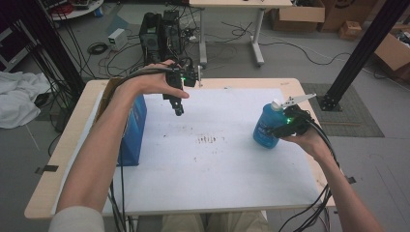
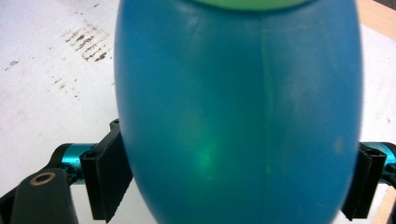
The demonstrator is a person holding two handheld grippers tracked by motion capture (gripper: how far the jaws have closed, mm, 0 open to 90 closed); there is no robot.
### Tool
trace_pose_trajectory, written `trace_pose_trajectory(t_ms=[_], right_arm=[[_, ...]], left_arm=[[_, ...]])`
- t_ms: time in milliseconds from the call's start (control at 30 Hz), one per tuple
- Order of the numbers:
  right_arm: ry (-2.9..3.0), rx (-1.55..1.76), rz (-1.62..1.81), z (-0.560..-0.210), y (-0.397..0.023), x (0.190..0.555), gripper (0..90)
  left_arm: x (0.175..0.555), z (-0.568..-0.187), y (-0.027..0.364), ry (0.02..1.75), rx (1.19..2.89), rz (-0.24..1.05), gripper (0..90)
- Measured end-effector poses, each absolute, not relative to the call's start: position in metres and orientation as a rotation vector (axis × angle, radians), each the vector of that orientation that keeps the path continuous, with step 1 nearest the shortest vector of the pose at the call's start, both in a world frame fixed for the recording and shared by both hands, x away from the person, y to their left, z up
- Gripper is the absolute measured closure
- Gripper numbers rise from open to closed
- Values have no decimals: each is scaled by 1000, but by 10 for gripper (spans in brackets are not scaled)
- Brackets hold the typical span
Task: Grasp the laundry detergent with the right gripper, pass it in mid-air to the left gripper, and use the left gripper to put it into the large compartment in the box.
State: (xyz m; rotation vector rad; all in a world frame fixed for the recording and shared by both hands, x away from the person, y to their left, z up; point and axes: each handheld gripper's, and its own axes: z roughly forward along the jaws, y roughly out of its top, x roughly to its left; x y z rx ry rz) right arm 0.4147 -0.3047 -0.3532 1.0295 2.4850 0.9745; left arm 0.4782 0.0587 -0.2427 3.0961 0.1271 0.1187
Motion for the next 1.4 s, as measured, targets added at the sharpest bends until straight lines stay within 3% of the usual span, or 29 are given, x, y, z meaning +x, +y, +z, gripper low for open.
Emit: trace_pose_trajectory(t_ms=[633,800,1400], right_arm=[[2462,1050,993,-358,-307,415,144],[2469,1038,989,-364,-306,413,228],[2455,1032,1006,-367,-305,412,315]], left_arm=[[477,-243,60,136,3086,117,158],[478,-244,59,135,3084,120,158],[477,-245,61,136,3080,119,158]])
